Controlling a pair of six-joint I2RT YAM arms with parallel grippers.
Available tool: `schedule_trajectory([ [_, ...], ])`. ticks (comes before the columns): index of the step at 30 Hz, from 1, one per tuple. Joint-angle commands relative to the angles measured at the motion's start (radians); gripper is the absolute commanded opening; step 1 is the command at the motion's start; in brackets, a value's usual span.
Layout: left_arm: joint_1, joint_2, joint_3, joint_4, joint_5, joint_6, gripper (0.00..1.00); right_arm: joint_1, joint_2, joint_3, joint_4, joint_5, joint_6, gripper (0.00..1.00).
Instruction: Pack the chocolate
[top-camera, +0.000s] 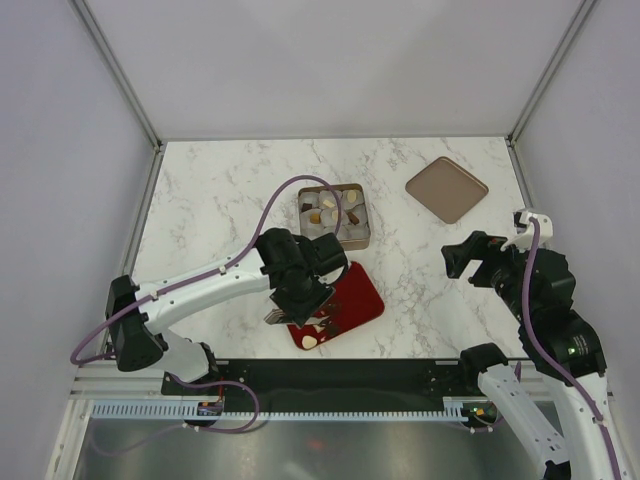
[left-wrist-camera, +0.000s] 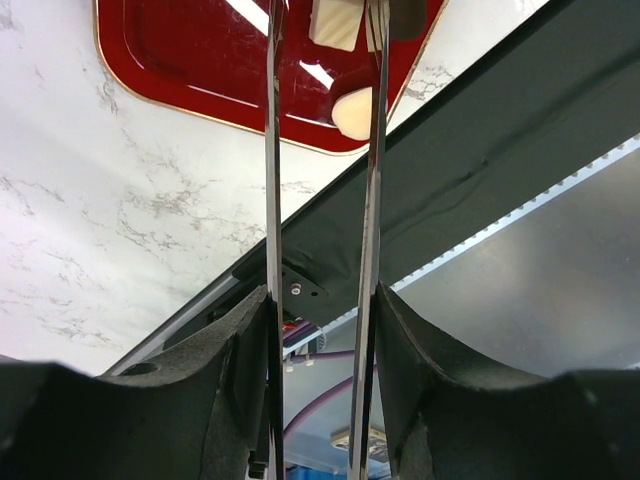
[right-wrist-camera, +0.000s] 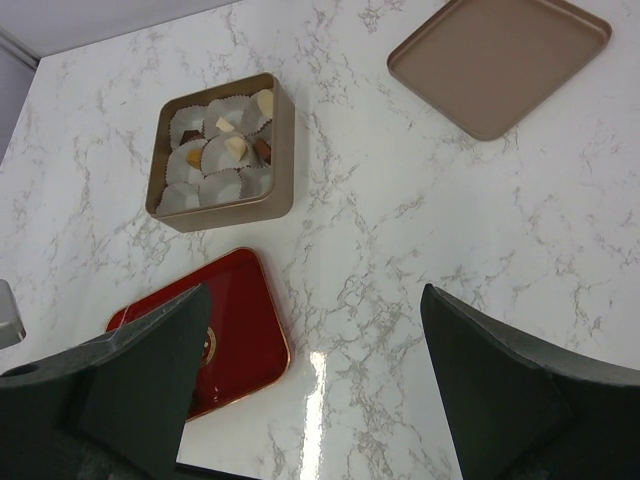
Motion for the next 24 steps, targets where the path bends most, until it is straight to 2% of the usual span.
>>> schedule_trajectory([
  [1,-0.005,-0.041,-0.022,-0.081,-0.016,0.012,0.50,0.000,-0.009,0.030,-0.003,0.015,-0.005,0.94],
  [14,-0.005,-0.029,-0.048,-0.064,0.015,0.029,0.50,0.000,-0.007,0.036,-0.004,0.012,-0.002,0.95],
  [24,-0.005,0.015,-0.026,-0.064,0.014,0.032,0.42,0.000,-0.019,0.025,-0.010,0.025,-0.005,0.95],
])
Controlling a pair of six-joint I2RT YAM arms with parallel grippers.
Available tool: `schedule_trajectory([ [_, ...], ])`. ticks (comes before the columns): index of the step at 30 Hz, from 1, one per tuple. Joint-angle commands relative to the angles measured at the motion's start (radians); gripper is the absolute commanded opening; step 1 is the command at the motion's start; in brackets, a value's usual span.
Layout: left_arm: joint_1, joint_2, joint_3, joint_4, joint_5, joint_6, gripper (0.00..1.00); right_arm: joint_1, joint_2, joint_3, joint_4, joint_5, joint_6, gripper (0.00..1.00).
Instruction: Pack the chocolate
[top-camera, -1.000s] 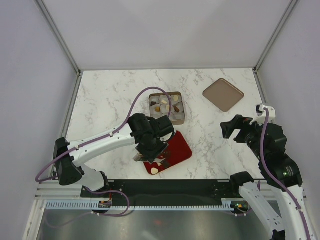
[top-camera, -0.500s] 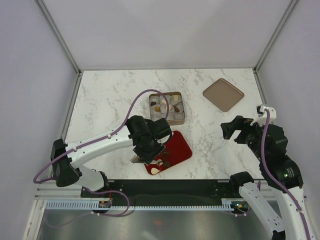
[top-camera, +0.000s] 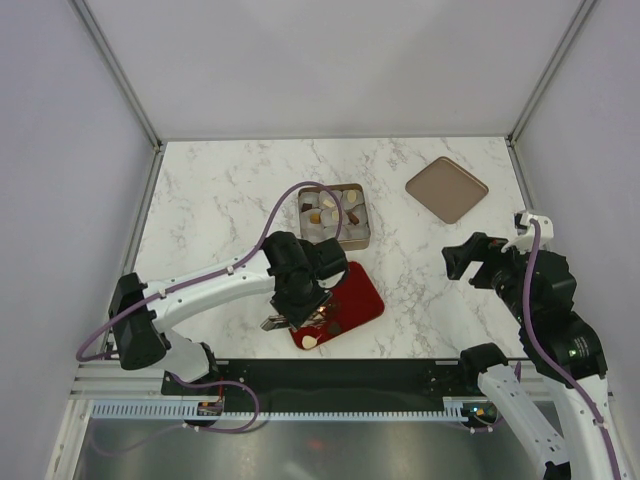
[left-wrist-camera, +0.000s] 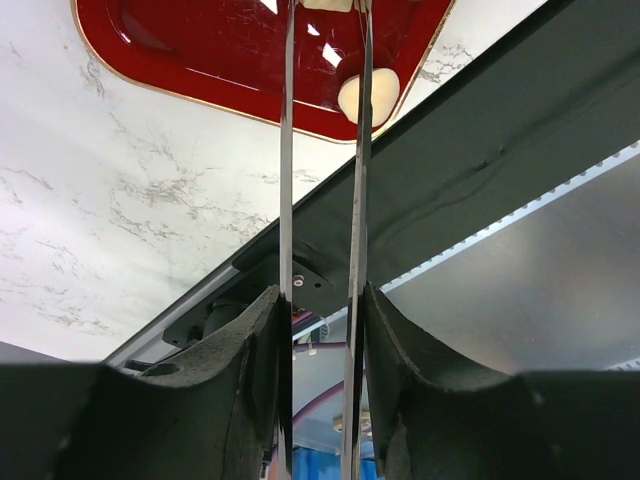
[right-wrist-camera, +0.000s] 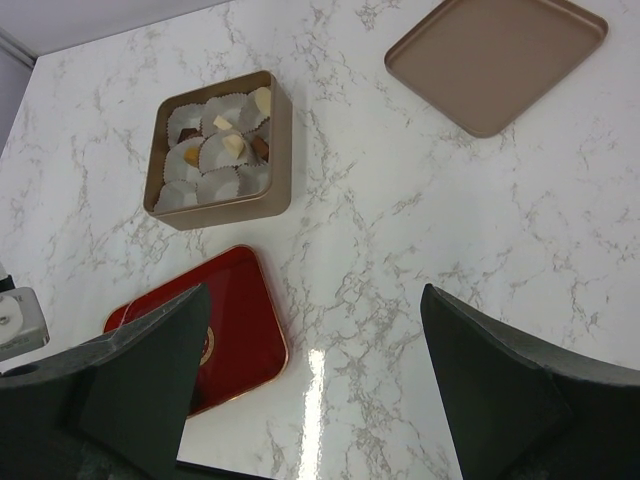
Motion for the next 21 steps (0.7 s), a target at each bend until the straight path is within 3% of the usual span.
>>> schedule_trajectory([
  [1,-0.007,-0.001,0.030,-0.065,0.001,0.029,0.42,0.000,-0.009,0.025,-0.001,0.022,-0.007,0.95],
  [16,-0.001,0.067,0.310,-0.142,-0.219,-0.005,0.34,0.000,-0.005,0.031,0.000,0.017,-0.003,0.95],
  [21,0.088,0.112,0.398,-0.067,-0.247,0.031,0.34,0.000,-0.003,0.031,0.002,0.010,0.003,0.94],
])
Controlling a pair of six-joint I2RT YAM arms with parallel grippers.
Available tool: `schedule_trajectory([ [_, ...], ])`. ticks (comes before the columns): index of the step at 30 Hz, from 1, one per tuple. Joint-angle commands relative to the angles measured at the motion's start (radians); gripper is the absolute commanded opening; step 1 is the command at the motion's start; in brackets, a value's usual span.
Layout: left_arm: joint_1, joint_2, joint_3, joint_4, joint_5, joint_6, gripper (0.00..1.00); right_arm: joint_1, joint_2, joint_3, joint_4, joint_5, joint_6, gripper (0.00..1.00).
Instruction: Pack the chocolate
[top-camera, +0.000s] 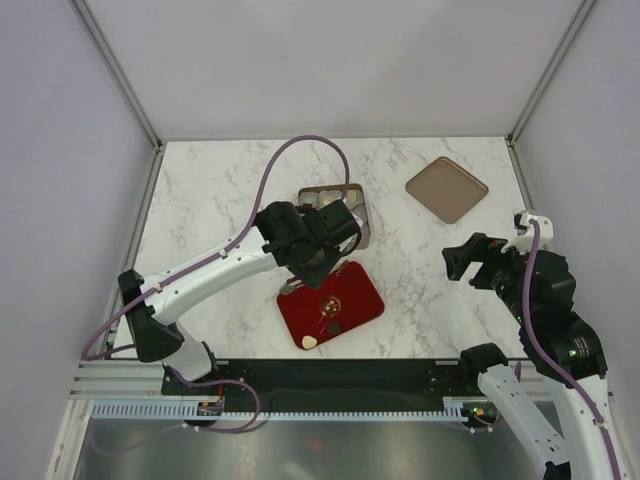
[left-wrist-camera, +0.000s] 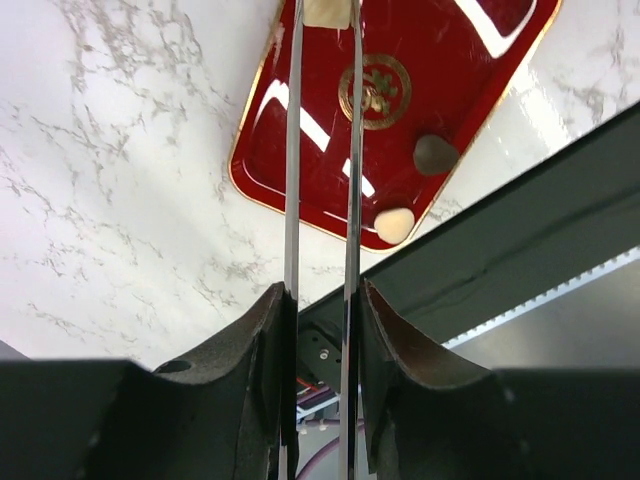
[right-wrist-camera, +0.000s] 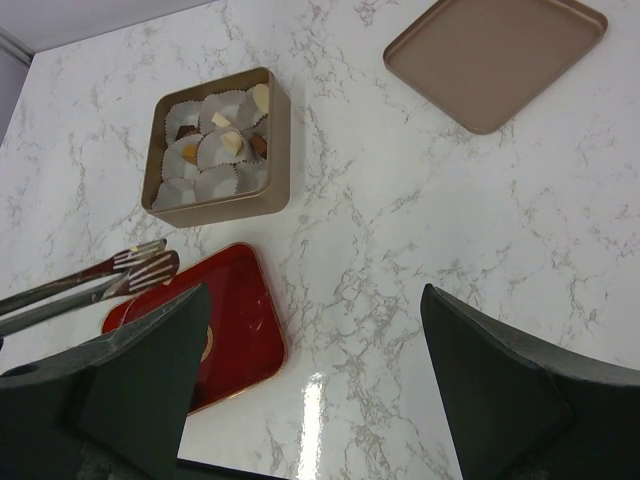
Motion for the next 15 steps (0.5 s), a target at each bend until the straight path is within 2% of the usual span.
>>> schedule_trajectory([
  [1,0.082,0.036,0.076,-0.038,-0.047,0.040,0.34,0.000,0.000,0.031,0.012,0.004,0.003,0.95],
  [7,0.260,0.095,0.097,0.051,-0.007,0.097,0.34,0.000,-0.006,0.021,0.017,-0.006,0.007,0.95],
  [15,0.306,0.146,0.140,0.108,0.027,0.117,0.35,0.000,-0.001,0.018,0.018,0.005,-0.002,0.94],
])
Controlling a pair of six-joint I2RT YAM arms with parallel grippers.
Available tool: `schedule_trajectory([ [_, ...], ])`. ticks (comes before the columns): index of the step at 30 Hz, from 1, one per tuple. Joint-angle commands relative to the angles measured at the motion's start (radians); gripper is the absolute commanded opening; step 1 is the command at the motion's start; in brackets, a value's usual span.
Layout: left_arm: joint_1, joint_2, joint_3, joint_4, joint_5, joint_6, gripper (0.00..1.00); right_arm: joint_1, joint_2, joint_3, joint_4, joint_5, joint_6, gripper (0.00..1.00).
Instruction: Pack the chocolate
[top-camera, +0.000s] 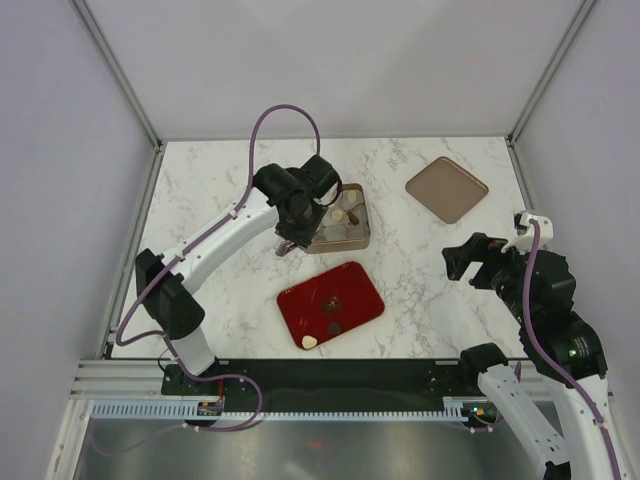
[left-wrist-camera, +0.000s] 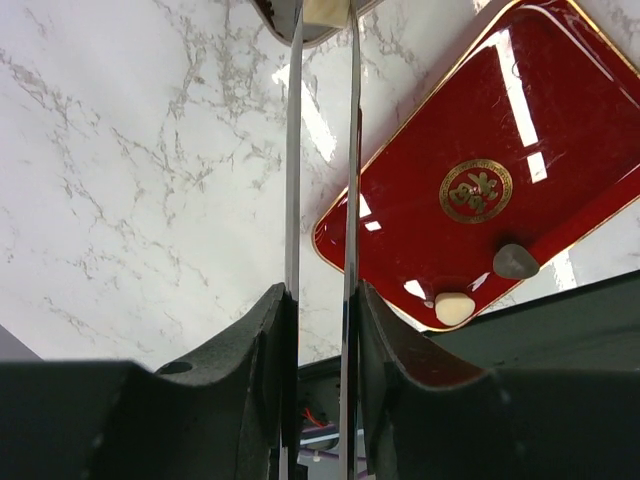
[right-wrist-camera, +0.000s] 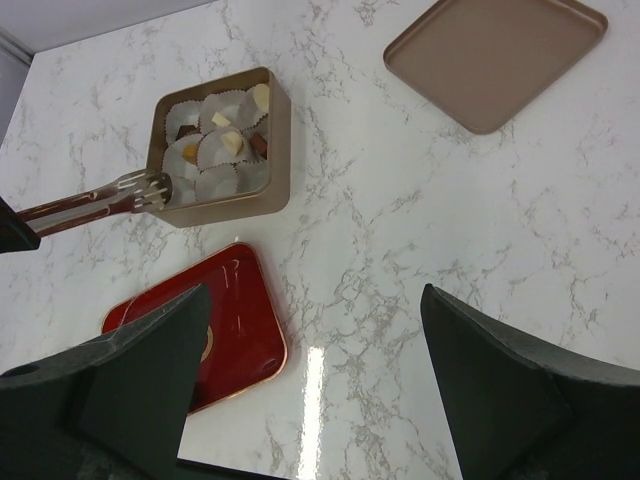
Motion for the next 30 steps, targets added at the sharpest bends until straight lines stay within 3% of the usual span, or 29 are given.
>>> schedule_trajectory([
  [1,0.006,0.006,0.073,0.046,0.019,0.051,0.35,0.000,0.000,0.016,0.019,0.009,-0.003,0.95],
  [30,0.040,0.061,0.067,0.023,0.027,0.071,0.44,-0.001,0.009,0.008,0.027,0.020,-0.008,0.95],
])
